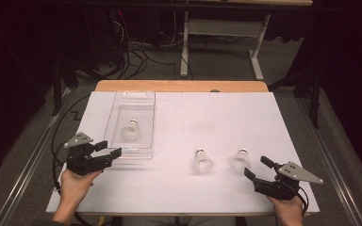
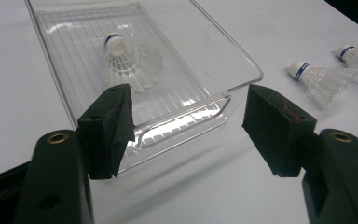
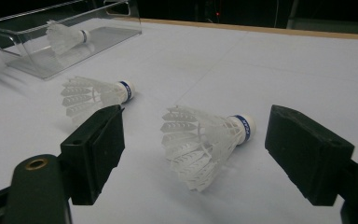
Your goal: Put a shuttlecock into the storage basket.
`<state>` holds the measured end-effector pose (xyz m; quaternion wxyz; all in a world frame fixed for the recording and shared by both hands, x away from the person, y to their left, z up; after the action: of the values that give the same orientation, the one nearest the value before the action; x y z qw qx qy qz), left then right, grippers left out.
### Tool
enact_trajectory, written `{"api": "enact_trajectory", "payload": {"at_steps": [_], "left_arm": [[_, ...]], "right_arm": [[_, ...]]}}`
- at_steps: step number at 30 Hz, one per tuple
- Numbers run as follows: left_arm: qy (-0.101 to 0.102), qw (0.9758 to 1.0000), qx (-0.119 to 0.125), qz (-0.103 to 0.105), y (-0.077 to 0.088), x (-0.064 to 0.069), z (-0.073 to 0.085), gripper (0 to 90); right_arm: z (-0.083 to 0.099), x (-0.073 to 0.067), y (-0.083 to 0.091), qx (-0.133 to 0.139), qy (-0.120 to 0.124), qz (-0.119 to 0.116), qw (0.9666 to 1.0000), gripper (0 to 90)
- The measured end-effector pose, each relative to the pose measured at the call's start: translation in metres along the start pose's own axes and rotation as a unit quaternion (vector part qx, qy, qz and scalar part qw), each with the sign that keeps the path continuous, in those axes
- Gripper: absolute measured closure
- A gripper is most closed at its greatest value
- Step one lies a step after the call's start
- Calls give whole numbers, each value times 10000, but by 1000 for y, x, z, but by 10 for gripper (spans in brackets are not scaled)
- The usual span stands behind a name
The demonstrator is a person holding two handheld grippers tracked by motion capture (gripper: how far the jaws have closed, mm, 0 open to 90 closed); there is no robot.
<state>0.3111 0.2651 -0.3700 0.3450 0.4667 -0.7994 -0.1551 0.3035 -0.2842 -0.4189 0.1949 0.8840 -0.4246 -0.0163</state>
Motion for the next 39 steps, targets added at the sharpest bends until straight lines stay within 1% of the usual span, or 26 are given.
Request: {"api": "enact_trajectory", "payload": {"at_steps": [5, 11, 16, 19, 21, 27, 33, 36, 39], "left_arm": [[-30, 9999, 108, 44, 5, -1, 7, 339], [-126, 9997, 168, 104, 8, 4, 15, 326], [-182, 9994, 216, 182, 6, 5, 22, 325], [-165, 9992, 267, 264, 5, 5, 26, 321], [-153, 9988, 344, 321, 5, 5, 28, 321], [-248, 9983, 340, 400, 3, 9, 31, 319], [-255, 9978, 367, 486, 0, 9, 36, 318], [-326, 9973, 423, 505, 1, 11, 38, 323], [-347, 9969, 438, 560, 0, 11, 40, 329]], "right_arm": [[0, 0, 0, -8, 3, -3, 10000, 204], [0, 0, -1, -35, -4, 12, 10000, 204], [0, 1, 0, -19, -23, 32, 10000, 204], [0, 1, 0, -19, -27, 40, 10000, 205], [0, 1, 0, -24, -34, 50, 10000, 205], [0, 1, 0, -26, -54, 65, 10000, 204], [0, 2, 0, -31, -81, 70, 9999, 204], [0, 2, -1, -29, -73, 73, 9999, 205], [0, 2, -2, -36, -78, 79, 9999, 205]]}}
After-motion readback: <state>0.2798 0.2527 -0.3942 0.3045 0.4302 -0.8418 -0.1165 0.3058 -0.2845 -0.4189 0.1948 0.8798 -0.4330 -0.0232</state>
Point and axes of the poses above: each handheld gripper's, and its own axes: y roughly backward along the jaws, z roughly out of its underside, x roughly to its right, the point moved 1 cm from there along -y, roughly forward along the jaws, and after that the axes turned 13 degrees about y, right-handed, at the moved point
